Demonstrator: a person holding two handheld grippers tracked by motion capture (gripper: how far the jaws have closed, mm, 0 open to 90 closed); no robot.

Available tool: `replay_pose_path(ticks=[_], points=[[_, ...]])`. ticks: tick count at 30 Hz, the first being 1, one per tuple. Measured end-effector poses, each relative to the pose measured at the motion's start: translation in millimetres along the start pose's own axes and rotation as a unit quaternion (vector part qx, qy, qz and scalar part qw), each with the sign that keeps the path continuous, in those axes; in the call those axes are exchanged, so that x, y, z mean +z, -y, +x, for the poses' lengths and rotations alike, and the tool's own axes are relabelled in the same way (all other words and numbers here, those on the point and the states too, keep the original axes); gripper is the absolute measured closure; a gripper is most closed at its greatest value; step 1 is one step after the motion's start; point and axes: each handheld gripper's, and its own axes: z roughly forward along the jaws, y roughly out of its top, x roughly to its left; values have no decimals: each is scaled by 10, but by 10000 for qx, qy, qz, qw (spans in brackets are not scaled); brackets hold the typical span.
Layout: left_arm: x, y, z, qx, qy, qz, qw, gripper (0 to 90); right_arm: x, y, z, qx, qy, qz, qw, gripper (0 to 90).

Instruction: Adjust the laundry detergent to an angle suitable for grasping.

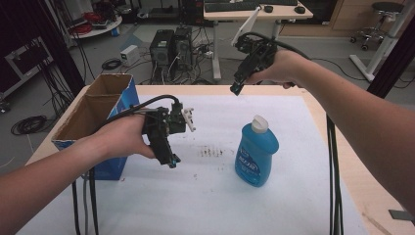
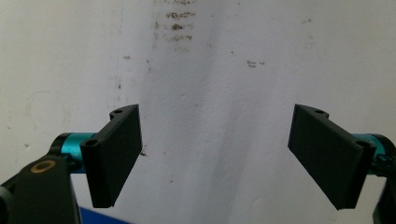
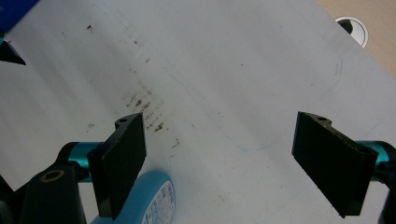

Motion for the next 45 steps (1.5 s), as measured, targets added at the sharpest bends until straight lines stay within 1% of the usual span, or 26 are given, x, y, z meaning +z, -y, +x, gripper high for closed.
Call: replay_pose_path(ticks=[2, 3, 11, 15, 16, 19, 21, 23, 24, 26, 27, 29, 32, 33, 35, 37, 41, 45], points=[[-3, 2, -7, -20, -14, 0, 10000, 177, -7, 4, 2, 25, 6, 10, 10000, 172], [-7, 1, -6, 7, -29, -4, 10000, 177, -10, 4, 3, 22, 1, 7, 10000, 172], [-16, 11, -10, -31, -46, -11, 10000, 177, -24, 8, 47, -17, 45, 3, 10000, 172], [-25, 1, -16, -21, -58, -1, 10000, 177, -41, 10, 54, -38, 28, -32, 10000, 172], [-30, -6, -28, 9, -41, -40, 10000, 177, -48, 8, 59, -13, 14, -44, 10000, 172], [-21, -5, -36, 5, -38, -23, 10000, 177, -49, 18, 57, -14, 61, -35, 10000, 172], [-31, -6, -41, 37, -57, -15, 10000, 177, -57, 25, 62, -2, 66, -39, 10000, 172], [-39, -5, -48, 34, -74, -52, 10000, 177, -69, 25, 66, 7, 61, -70, 10000, 172], [-60, -2, -53, 66, -80, -79, 9999, 177, -90, 24, 73, 28, 75, -108, 9999, 172], [-66, 4, -58, 41, -95, -91, 9999, 177, -92, 26, 71, 7, 67, -126, 9999, 172], [-71, 11, -58, 30, -88, -80, 9999, 177, -92, 26, 80, 43, 72, -99, 9999, 172], [-76, 25, -64, 12, -111, -56, 9999, 177, -84, 36, 89, 3, 100, -46, 9999, 172], [-81, 29, -80, -2, -142, -46, 9999, 177, -100, 38, 102, -23, 100, -96, 9999, 172], [-83, 24, -89, 37, -136, -46, 9999, 177, -107, 38, 104, -35, 95, -118, 9999, 172], [-84, 16, -97, 16, -130, -62, 9999, 177, -116, 41, 109, -6, 87, -104, 9999, 172], [-80, 8, -86, 84, -120, -56, 9999, 177, -113, 44, 94, -18, 98, -110, 9999, 172], [-71, 14, -76, 14, -98, -59, 9999, 177, -100, 51, 78, -1, 103, -109, 9999, 172], [-83, 26, -72, 32, -117, -81, 9999, 177, -99, 43, 73, 1, 98, -127, 9999, 172]])
